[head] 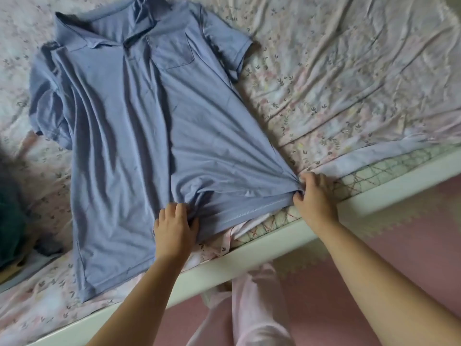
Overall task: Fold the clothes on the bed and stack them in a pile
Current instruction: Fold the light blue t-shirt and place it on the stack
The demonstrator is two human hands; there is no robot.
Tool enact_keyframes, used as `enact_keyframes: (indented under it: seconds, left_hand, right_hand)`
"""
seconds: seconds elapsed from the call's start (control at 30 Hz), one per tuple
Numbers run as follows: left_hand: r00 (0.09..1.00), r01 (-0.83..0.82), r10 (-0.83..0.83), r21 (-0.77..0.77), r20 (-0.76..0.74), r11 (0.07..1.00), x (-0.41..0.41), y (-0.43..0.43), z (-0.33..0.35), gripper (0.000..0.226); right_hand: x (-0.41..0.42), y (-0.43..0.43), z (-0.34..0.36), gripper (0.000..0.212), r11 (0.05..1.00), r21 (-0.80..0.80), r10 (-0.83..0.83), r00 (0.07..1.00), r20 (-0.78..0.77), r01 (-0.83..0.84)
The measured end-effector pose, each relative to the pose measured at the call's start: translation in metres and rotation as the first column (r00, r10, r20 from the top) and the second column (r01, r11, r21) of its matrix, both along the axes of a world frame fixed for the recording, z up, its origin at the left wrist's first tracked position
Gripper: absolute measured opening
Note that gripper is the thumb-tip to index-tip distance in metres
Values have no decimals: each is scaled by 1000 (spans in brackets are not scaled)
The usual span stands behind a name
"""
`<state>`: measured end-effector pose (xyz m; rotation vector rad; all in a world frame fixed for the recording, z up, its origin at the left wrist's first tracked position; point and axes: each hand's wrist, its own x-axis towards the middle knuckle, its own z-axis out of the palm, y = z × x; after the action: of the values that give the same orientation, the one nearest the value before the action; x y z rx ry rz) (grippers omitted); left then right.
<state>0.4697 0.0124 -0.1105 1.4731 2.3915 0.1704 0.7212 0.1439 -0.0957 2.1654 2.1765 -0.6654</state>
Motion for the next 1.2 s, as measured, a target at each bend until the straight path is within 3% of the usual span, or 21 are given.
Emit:
enact_keyframes:
  seconds: [0.07, 0.13, 0.23, 0.33, 0.43, 0.57, 0.63, 0.73, 0.83, 0.93, 1.07, 1.13, 1.2]
  left_hand:
    - [998, 68, -68, 5, -15, 998, 3, 5, -1, 24]
    - [999, 23, -23, 6, 48, 1000, 2, 10, -7, 17]
    - [932, -259, 238, 41, 274, 965, -3, 22, -5, 9]
    - [830, -439, 380, 58, 407, 897, -3, 25, 14, 8]
    - [862, -362, 321, 33, 393, 931, 2, 14, 29, 10]
    - [942, -129, 127, -12, 311, 992, 7, 2, 32, 10]
    - [966, -10, 11, -3, 257, 1000, 8, 2, 34, 21]
    - [963, 162, -178, 96, 204, 982, 8, -3, 33, 20]
    - [960, 224, -242, 130, 140, 966, 12, -13, 28, 16]
    - [967, 189, -194, 45, 162, 981, 12, -27, 16, 28]
    - [982, 66, -48, -92, 185, 994, 13, -35, 10, 27]
    - [977, 9, 10, -83, 214, 996, 18, -34, 15, 41]
    - [957, -83, 106, -94, 270, 992, 21, -29, 25, 34]
  right_hand:
    - [-9, -2, -4, 36, 955, 171, 225, 969, 105, -241]
    - [-15, 4, -7, 25, 896, 268, 346, 935, 83, -355]
    - [-17, 20, 0, 3, 930, 236, 324, 931, -168, -281]
    - [-5, 22, 9, 8, 981, 150, 169, 933, -319, -126]
    - [8, 12, 16, 10, 994, 90, 84, 961, -263, -62]
    - [22, -2, 4, 21, 992, 17, 130, 987, -92, -129]
    - [24, -3, 1, 26, 991, 36, 130, 982, -134, -126]
    - [24, 3, 4, 24, 989, 149, 37, 941, -335, 15]
    - [30, 5, 1, 27, 988, 97, -77, 927, -366, 120]
    - [32, 4, -6, 28, 991, -24, -132, 947, -292, 131]
    - [18, 4, -9, 24, 989, -81, -138, 974, -178, 125]
    - [10, -1, -6, 19, 991, -38, -133, 986, -102, 129]
    - [2, -9, 0, 19, 992, 61, -105, 992, -75, 109]
